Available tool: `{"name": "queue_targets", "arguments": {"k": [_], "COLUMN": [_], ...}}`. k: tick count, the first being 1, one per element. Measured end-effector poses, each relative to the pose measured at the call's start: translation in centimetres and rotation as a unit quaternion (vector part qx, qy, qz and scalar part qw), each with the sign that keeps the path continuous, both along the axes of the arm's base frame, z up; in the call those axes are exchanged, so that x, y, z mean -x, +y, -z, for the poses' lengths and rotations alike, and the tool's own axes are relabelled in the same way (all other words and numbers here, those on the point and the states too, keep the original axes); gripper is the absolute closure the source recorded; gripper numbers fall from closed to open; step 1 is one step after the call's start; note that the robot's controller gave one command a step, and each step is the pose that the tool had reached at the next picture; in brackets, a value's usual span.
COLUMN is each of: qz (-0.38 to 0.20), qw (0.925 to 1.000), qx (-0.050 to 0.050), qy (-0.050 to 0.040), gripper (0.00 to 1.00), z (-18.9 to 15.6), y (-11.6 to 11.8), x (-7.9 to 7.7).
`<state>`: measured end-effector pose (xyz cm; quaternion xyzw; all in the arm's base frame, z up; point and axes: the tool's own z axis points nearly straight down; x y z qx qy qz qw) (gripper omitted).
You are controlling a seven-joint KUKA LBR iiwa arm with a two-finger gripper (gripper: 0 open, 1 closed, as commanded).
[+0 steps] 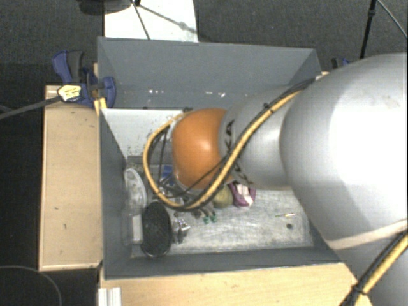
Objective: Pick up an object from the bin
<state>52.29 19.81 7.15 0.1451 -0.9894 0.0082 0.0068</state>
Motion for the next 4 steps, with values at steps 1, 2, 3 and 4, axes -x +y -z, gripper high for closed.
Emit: {"name": "queue_targets", "arguments": {"k": [1,2,3,4], "qz": [-0.126,-0.266,-0.364,-0.426], "qw": [0.9920,0.9640,0.9314,0.9045], "qx": [-0.004,-0.005,0.002,-0.001], "qy": [-0.0029,-0.0072,-0.0074,-0.0098], "gripper": [0.00,0.00,0.00,0.00], "z": [-0.1,-0.1,-0.3,-1.1], "y": [1.4,1.8,3.6,4.5], "x": [0.5,-1.5,2.4,2.7]}}
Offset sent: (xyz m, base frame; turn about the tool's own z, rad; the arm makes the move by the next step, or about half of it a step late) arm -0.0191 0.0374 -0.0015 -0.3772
